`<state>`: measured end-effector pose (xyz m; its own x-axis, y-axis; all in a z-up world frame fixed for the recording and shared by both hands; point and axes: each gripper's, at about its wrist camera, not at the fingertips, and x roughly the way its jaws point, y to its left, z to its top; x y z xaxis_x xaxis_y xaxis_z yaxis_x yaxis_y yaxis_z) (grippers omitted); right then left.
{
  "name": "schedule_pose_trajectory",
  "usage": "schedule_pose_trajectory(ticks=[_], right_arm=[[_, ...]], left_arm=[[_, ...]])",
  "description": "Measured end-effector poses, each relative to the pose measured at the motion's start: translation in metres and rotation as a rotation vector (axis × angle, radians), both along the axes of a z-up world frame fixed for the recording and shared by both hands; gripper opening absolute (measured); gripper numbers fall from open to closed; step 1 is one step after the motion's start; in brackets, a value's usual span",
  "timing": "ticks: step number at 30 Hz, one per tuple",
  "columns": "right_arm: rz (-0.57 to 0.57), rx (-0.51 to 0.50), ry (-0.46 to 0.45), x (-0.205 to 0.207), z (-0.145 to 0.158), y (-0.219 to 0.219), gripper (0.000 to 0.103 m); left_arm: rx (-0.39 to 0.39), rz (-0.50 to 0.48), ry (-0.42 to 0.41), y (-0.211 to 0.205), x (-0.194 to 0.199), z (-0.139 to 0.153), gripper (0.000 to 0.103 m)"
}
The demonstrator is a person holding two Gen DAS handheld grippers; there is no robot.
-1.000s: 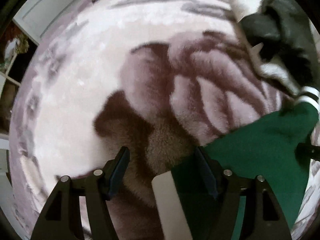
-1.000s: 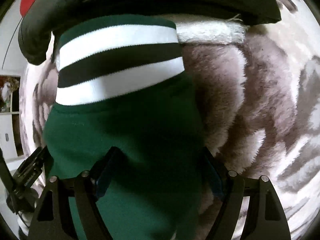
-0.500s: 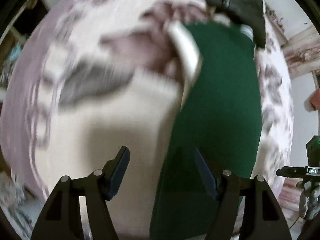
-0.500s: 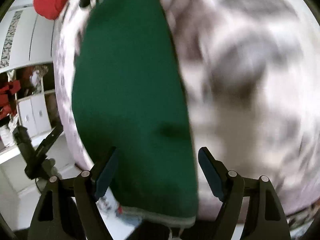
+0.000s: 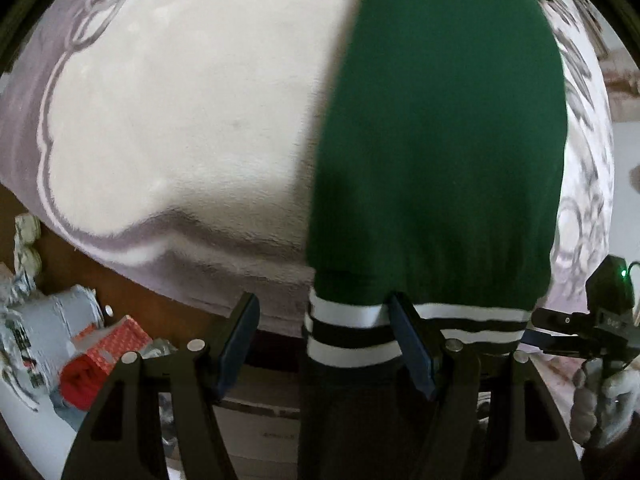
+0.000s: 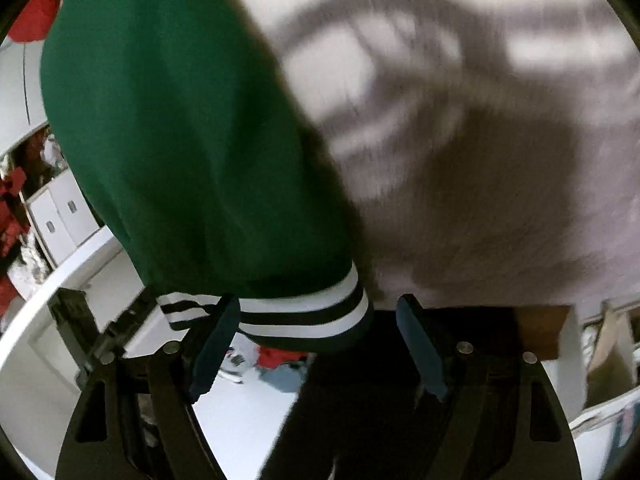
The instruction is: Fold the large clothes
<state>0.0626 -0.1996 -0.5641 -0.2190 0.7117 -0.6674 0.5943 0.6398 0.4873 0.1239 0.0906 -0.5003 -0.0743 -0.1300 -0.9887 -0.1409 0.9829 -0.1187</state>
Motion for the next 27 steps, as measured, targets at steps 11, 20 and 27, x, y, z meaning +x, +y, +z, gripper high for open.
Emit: schedule_pose_trajectory(ticks=[11,20,27], right_arm=[[0.022,-0.084,-0.158,-0.004,0.058,0.056,0.006],[0.067,-0.131,-0.136,-0.002,0.049,0.071,0.006],[0.054,-0.032,-0.053,0.012,0.018,0.068,0.024]], left_arm=[[0.029,0.020,-0.183,0.001,-0.011,0.048,0.008],[0.067,0.108,-0.103,0.053,-0.011,0.002,0.003],[-0.195,0.287,-0.175,0.075,-0.009,0.037,0.005]])
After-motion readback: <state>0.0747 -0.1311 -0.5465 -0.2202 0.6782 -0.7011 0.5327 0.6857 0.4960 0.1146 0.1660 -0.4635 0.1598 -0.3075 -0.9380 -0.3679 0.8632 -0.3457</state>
